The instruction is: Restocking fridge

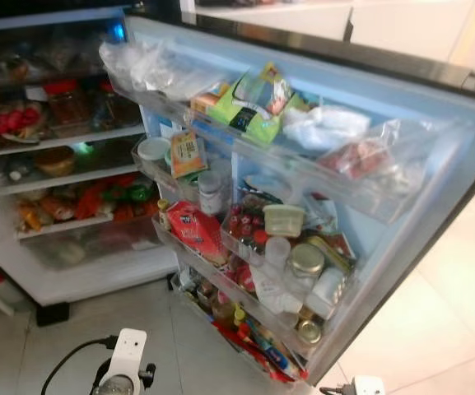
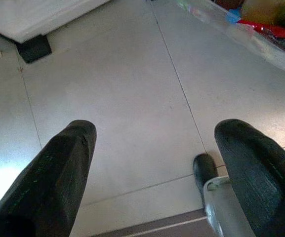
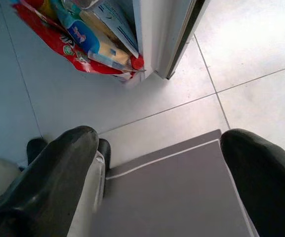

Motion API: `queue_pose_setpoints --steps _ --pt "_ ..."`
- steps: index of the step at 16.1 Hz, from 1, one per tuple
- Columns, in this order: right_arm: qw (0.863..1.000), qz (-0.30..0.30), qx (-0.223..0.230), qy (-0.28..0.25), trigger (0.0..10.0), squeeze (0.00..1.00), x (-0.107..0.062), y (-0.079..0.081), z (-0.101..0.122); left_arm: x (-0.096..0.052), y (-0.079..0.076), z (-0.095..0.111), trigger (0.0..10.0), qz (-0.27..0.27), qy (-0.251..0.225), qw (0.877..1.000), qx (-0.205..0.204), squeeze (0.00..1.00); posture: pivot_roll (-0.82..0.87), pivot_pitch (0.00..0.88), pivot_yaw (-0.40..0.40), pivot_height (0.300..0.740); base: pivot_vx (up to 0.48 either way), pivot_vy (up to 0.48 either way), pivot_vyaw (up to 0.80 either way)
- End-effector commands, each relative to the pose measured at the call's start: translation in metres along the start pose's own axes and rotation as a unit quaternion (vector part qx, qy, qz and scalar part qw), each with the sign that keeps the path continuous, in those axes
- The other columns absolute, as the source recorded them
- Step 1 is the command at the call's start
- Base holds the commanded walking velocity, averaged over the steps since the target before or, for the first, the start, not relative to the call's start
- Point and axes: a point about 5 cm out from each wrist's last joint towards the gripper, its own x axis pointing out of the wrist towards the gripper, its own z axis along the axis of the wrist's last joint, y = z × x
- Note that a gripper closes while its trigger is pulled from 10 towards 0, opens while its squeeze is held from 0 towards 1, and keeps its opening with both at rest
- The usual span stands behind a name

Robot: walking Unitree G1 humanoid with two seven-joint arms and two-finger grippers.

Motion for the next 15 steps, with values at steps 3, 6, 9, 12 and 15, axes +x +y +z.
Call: queue_pose_setpoints --steps 3,6,9,12,15 --pt "1.0 0.002 -0.004 -0.006 10.0 0.0 0.0004 0.0012 0.0023 -0.001 0.0015 -0.0066 10.0 0.001 0.014 1.0 0.008 0.0 -0.1 0.0 -0.062 0.74 0.0 0.0 0.71" --pt "1.0 -0.001 0.005 -0.004 10.0 0.0 0.0004 0.0011 0.0016 -0.0009 0.0015 -0.0065 10.0 0.0 0.015 1.0 0.008 0.0 -0.1 0.0 -0.06 0.74 0.0 0.0 0.2" --pt "1.0 -0.001 0.004 -0.004 10.0 0.0 0.0005 0.0012 0.0017 -0.0009 0.0014 -0.0065 10.0 -0.001 0.015 1.0 0.006 0.0 -0.1 0.0 -0.061 0.74 0.0 0.0 0.0" --pt "1.0 0.0 0.004 -0.005 10.0 0.0 0.0005 0.0013 0.002 -0.0008 0.0014 -0.0062 10.0 -0.002 0.016 1.0 0.007 0.0 -0.1 0.0 -0.06 0.74 0.0 0.0 0.0" --pt "1.0 0.0 0.003 -0.004 10.0 0.0 0.0005 0.0012 0.0018 -0.0008 0.0013 -0.0063 10.0 -0.004 0.016 1.0 0.009 0.0 -0.1 0.0 -0.06 0.74 0.0 0.0 0.0"
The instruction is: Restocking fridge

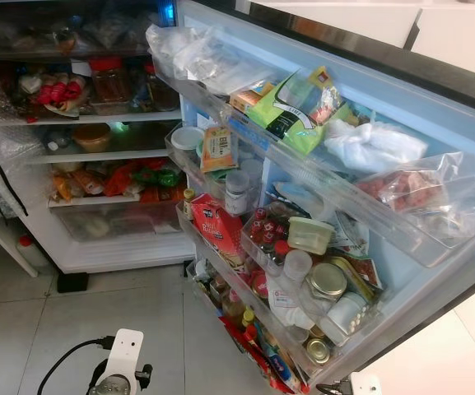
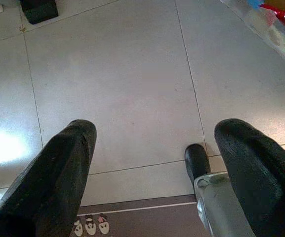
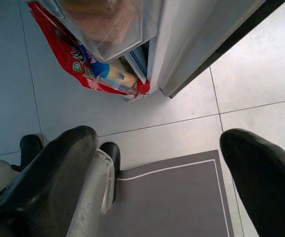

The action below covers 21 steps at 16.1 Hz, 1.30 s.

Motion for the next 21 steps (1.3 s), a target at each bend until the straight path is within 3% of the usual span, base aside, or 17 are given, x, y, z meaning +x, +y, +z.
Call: queue_pose_setpoints --steps 1,7,17,21 --pt "1.0 -0.003 0.002 0.003 10.0 0.0 -0.0006 -0.0009 -0.0022 -0.0004 0.0003 -0.0029 10.0 -0.003 0.006 1.0 0.009 0.0 -0.1 0.0 -0.06 0.74 0.0 0.0 0.0" --pt "1.0 -0.002 0.002 0.004 10.0 0.0 -0.0005 -0.0007 -0.0021 -0.0004 0.0004 -0.0025 10.0 -0.003 0.004 1.0 0.007 0.0 -0.1 0.0 -0.06 0.74 0.0 0.0 0.0" --pt "1.0 -0.003 0.004 0.005 10.0 0.0 -0.0006 -0.0014 -0.0023 -0.0004 -0.0002 -0.0023 10.0 -0.002 0.004 1.0 0.007 0.0 -0.11 0.0 -0.059 0.74 -0.29 0.0 0.0" --pt "1.0 -0.002 0.004 0.005 10.0 0.0 -0.0005 -0.0013 -0.0021 -0.0003 0.0001 -0.0023 10.0 0.001 0.006 1.0 0.008 0.0 -0.11 0.0 -0.059 0.74 0.0 0.0 0.0"
